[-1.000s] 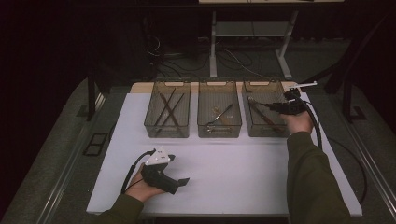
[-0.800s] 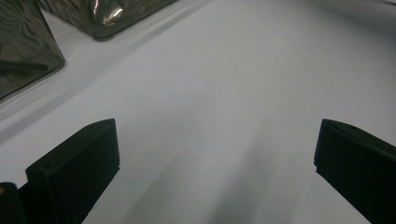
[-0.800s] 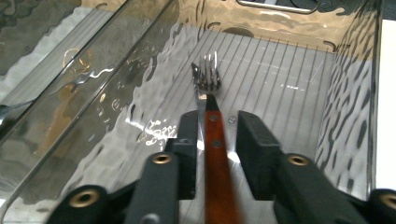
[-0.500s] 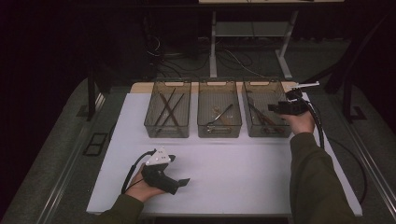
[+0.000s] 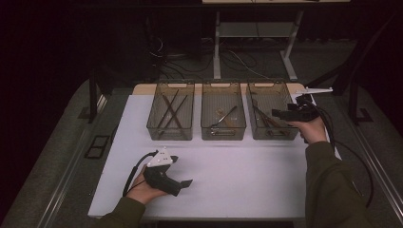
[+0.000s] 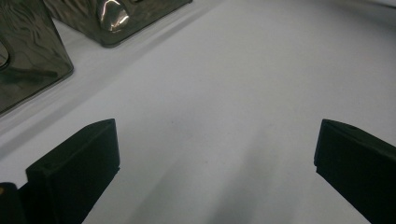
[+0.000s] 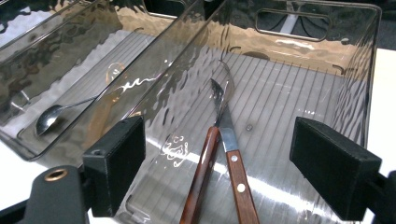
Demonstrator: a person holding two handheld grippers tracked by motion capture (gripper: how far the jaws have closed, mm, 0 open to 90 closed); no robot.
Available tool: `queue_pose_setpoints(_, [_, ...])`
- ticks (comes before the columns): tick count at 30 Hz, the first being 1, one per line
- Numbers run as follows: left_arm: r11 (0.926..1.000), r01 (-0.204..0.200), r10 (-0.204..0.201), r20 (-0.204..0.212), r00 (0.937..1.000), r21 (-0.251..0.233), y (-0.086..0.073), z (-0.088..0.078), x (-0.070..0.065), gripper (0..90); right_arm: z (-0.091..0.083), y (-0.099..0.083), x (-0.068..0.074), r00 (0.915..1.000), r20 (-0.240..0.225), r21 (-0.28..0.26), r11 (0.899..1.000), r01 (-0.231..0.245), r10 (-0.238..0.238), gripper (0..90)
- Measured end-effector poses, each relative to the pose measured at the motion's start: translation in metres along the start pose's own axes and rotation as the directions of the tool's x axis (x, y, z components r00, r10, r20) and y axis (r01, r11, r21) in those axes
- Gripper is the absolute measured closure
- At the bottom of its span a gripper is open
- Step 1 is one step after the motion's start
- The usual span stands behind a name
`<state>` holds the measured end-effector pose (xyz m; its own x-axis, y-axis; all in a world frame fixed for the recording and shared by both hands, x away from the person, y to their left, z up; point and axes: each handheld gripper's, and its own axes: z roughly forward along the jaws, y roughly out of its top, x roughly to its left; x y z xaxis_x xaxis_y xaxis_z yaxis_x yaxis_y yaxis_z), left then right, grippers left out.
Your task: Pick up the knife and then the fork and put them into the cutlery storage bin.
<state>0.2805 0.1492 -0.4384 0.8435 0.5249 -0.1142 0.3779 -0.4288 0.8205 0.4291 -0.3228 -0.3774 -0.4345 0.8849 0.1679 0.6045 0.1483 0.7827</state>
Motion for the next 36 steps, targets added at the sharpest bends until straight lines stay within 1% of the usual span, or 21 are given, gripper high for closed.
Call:
queue_pose_setpoints(2, [1.0000, -0.003, 0.003, -0.003, 1.0000, 0.003, 0.000, 0.001, 0.001, 0.0, -0.003, -0.003, 0.002, 0.9997, 0.015, -0.005, 1.000, 0.017, -0.017, 18.0])
queue_pose_setpoints(3, [1.0000, -0.001, 0.001, -0.004, 1.0000, 0.004, 0.000, 0.001, 0.002, 0.0, -0.005, -0.004, 0.003, 0.9996, 0.024, -0.004, 1.000, 0.018, -0.018, 18.0])
queue_pose_setpoints(5, [1.0000, -0.001, 0.001, -0.001, 1.0000, 0.000, 0.000, 0.001, 0.002, 0.0, -0.009, -0.007, 0.005, 0.9995, 0.027, -0.002, 1.000, 0.014, -0.014, 17.8])
queue_pose_setpoints(9, [1.0000, -0.002, 0.002, 0.002, 1.0000, -0.001, 0.001, 0.002, 0.003, 0.0, -0.019, -0.014, 0.012, 0.9999, -0.004, -0.024, 1.000, 0.012, -0.012, 16.3])
queue_pose_setpoints(11, [1.0000, -0.007, 0.007, 0.002, 1.0000, 0.004, 0.001, 0.003, 0.002, 0.0, -0.022, -0.018, 0.017, 0.9996, -0.015, -0.031, 0.999, 0.025, -0.025, 16.3])
queue_pose_setpoints(14, [1.0000, -0.007, 0.007, 0.001, 1.0000, 0.006, 0.001, 0.003, 0.002, 0.0, -0.027, -0.023, 0.024, 0.9990, -0.026, -0.043, 0.998, 0.035, -0.037, 16.2])
queue_pose_setpoints(17, [1.0000, -0.002, 0.002, -0.006, 1.0000, 0.006, 0.000, 0.002, 0.002, 0.0, -0.031, -0.029, 0.032, 0.9989, -0.027, -0.057, 0.998, 0.038, -0.040, 16.2])
queue_pose_setpoints(23, [1.0000, 0.002, -0.001, -0.006, 1.0000, 0.006, 0.000, 0.001, 0.001, 0.0, -0.037, -0.043, 0.047, 0.9967, -0.046, -0.093, 0.994, 0.062, -0.066, 16.2])
queue_pose_setpoints(26, [0.9999, -0.003, 0.003, -0.008, 1.0000, 0.012, -0.001, 0.000, 0.001, 0.0, -0.039, -0.049, 0.055, 0.9947, -0.068, -0.109, 0.992, 0.070, -0.077, 16.2])
queue_pose_setpoints(28, [0.9999, -0.003, 0.003, -0.006, 1.0000, 0.010, -0.001, 0.000, 0.001, 0.0, -0.040, -0.054, 0.061, 0.9921, -0.082, -0.111, 0.990, 0.086, -0.095, 16.2])
queue_pose_setpoints(31, [0.9999, -0.005, 0.005, -0.006, 1.0000, 0.010, -0.001, 0.000, 0.000, 0.0, -0.041, -0.059, 0.069, 0.9895, -0.089, -0.109, 0.989, 0.104, -0.114, 16.2])
queue_pose_setpoints(33, [0.9999, -0.004, 0.004, -0.005, 1.0000, 0.010, -0.001, -0.001, 0.000, 0.0, -0.042, -0.065, 0.074, 0.9860, -0.094, -0.113, 0.985, 0.127, -0.138, 16.2])
queue_pose_setpoints(34, [0.9998, -0.013, 0.013, -0.004, 0.9999, 0.016, -0.001, -0.002, 0.000, 0.0, -0.042, -0.068, 0.075, 0.9853, -0.094, -0.115, 0.985, 0.131, -0.142, 16.2])
queue_pose_setpoints(36, [0.9997, -0.016, 0.016, 0.000, 0.9999, 0.019, -0.001, -0.002, 0.000, 0.0, -0.043, -0.075, 0.078, 0.9846, -0.096, -0.124, 0.983, 0.134, -0.146, 16.2])
